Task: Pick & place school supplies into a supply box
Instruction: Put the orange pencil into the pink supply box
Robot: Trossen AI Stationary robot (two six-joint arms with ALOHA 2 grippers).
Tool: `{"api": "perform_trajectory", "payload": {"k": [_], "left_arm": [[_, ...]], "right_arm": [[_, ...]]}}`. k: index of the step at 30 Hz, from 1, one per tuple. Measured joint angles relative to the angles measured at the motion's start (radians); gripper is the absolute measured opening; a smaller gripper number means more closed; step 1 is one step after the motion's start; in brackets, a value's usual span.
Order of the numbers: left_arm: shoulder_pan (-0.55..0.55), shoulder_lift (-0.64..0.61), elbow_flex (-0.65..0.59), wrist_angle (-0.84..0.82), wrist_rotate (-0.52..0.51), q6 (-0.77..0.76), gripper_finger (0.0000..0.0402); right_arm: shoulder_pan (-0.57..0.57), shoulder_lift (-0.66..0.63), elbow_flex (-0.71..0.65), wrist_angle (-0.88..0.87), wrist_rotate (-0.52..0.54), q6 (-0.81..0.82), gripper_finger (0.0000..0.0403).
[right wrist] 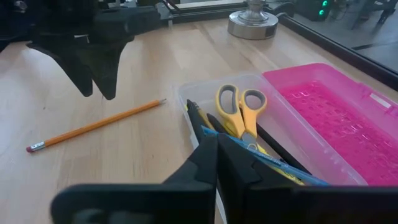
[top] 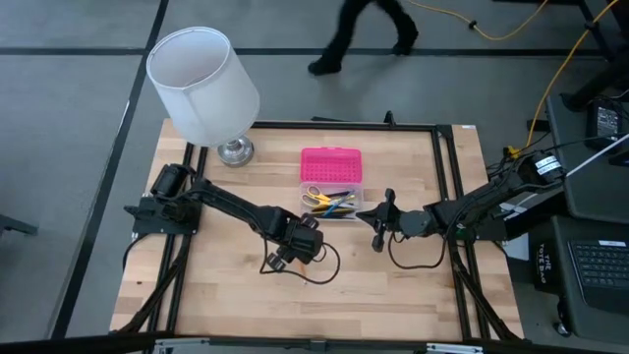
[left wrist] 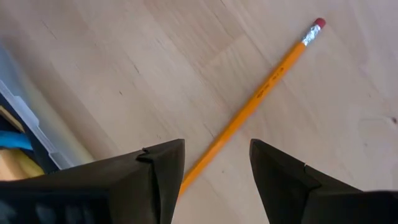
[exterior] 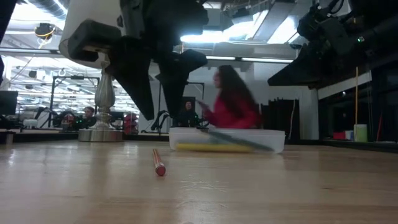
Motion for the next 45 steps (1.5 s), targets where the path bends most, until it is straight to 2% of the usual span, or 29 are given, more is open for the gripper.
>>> {"api": "perform_trajectory", "payload": {"k": [5, 9, 15, 22, 33, 39, 45], "left_arm": [[0.0, 0.007, 0.0, -0.01, 0.001, 0.112, 0.0175], [-0.002, 0.039, -0.001, -0.017, -0.003, 0.189, 0.0175], [0.003, 0.095, 0.0, -0.009, -0.019, 0.223, 0.0175], [0.003, 0.131, 0.002, -0.008, -0.016, 0.304, 0.0175], [0.057, 0.145, 0.003, 0.005, 0.149, 0.265, 0.0167], [0.075, 0.146, 0.002, 0.009, 0.16, 0.315, 0.0144], [0.076, 0.148, 0.002, 0.012, 0.168, 0.322, 0.0127]], "right_arm": [[0.0, 0.0, 0.0, 0.0, -0.01, 0.0, 0.0023], [0.0, 0.0, 0.0, 0.0, -0.011, 0.0, 0.0015], [0.0, 0.0, 0.001, -0.001, -0.011, 0.0, 0.0005], [0.0, 0.0, 0.001, -0.001, -0.01, 0.0, 0.0023], [0.0, 0.0, 0.001, -0.002, -0.008, -0.001, 0.0006], [0.0, 0.0, 0.001, -0.002, -0.008, -0.001, 0.0025], [0.0, 0.0, 0.001, -0.003, -0.008, -0.003, 0.0014]]}}
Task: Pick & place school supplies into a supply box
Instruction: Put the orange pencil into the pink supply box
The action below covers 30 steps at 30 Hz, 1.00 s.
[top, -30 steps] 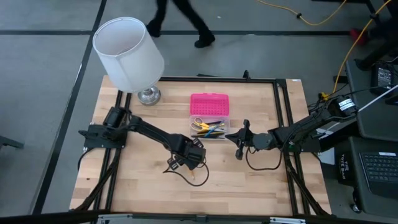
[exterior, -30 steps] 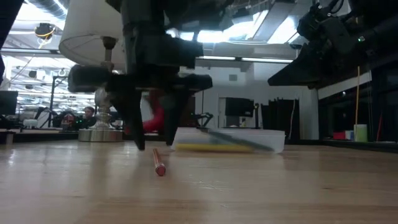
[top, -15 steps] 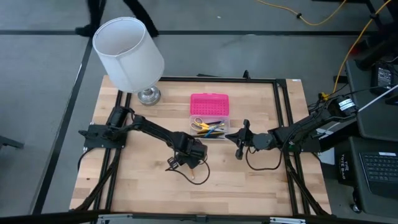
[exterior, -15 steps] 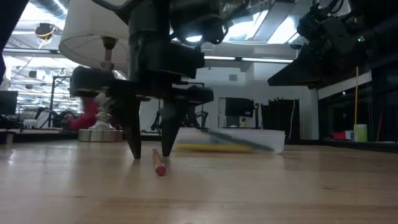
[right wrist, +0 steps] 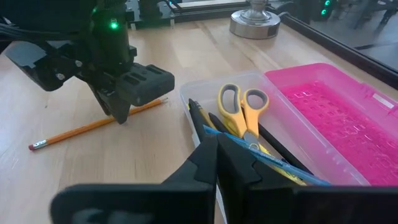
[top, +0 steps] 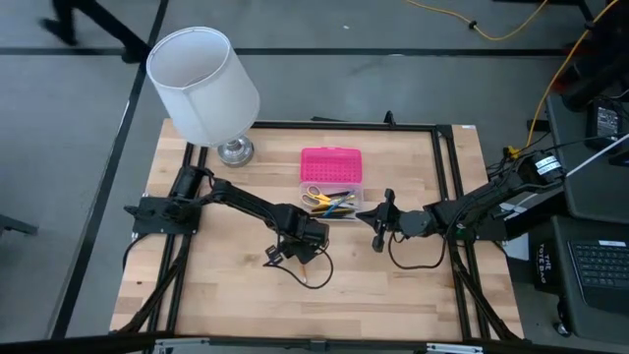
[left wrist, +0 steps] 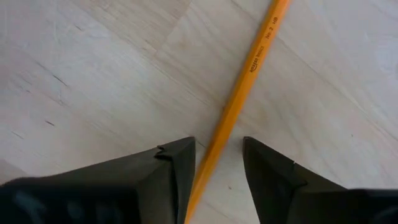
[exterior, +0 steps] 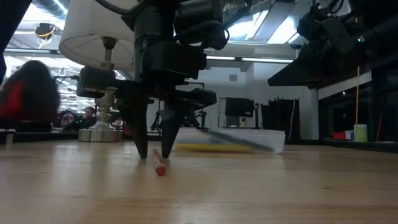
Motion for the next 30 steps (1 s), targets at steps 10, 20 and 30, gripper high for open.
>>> {"api": "perform_trajectory", "payload": {"k": [10, 20, 30], "left_arm": [[-0.002, 0.001, -0.001, 0.001, -0.005, -0.001, 0.0096], [-0.004, 0.001, -0.001, 0.005, -0.008, -0.062, 0.0059], [-0.003, 0.001, -0.003, 0.026, -0.004, -0.184, 0.002]], "right_arm": [[0.0, 0.0, 0.0, -0.001, 0.0, 0.001, 0.0019], [0.0, 0.0, 0.0, -0.001, 0.0, 0.001, 0.0008], [0.0, 0.0, 0.0, -0.002, 0.0, 0.0, 0.0024]]}}
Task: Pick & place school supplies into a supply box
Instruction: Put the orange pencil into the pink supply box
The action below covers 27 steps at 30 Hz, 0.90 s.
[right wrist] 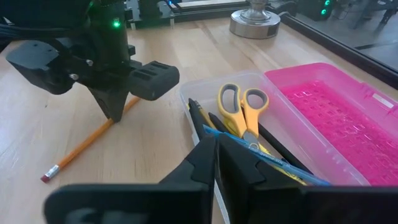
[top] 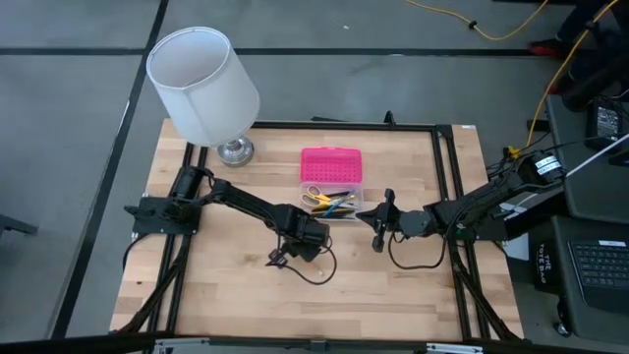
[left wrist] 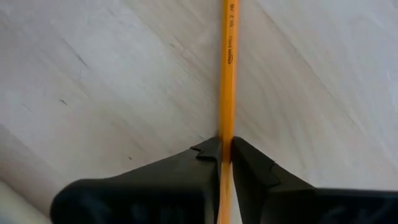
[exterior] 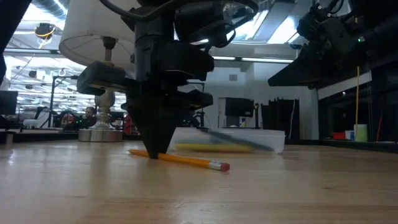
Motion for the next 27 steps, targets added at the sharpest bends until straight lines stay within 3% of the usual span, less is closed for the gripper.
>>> {"api": "perform_trajectory", "payload": {"k": [11, 27], "left_arm": [[0.0, -0.004, 0.0, 0.01, 0.003, -0.132, 0.0016], [0.0, -0.063, -0.003, 0.013, 0.056, -0.187, 0.0016]], "right_arm": [[0.0, 0.0, 0.0, 0.0, -0.007, -0.001, 0.0005], [0.0, 0.0, 0.0, 0.0, -0.008, -0.017, 0.0025]]}}
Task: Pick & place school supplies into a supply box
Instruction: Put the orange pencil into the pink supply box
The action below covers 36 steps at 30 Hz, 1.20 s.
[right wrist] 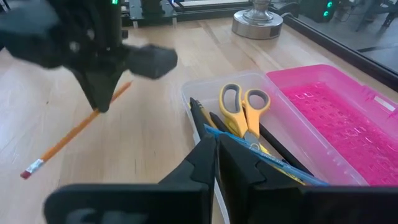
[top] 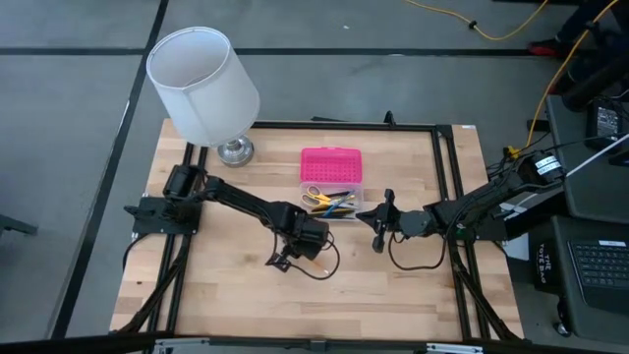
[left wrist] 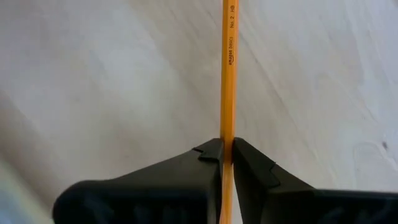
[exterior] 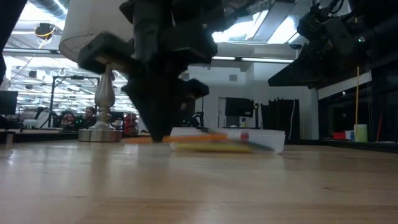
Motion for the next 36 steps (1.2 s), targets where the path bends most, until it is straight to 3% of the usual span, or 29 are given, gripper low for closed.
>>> {"api": "perform_trajectory", "payload": {"k": [15, 23, 27, 36], "left_arm": [[0.002, -0.219, 0.002, -0.035, 0.003, -0.018, 0.0017], [0.031, -0.272, -0.002, -0.04, 0.059, -0.04, 0.0017], [0.066, -0.273, -0.091, 0.028, 0.159, -0.067, 0.0017], [0.145, -0.273, -0.239, 0.139, 0.181, -0.121, 0.0017]], "right_arm": [[0.0, 0.0, 0.0, 0.0, -0.001, -0.001, 0.0005], [0.0, 0.0, 0.0, 0.001, -0.001, 0.001, 0.0027], [0.0, 0.0, 0.0, 0.001, -0.002, 0.001, 0.0021], [0.0, 0.0, 0.0, 0.001, -0.002, 0.0, 0.0009]]}}
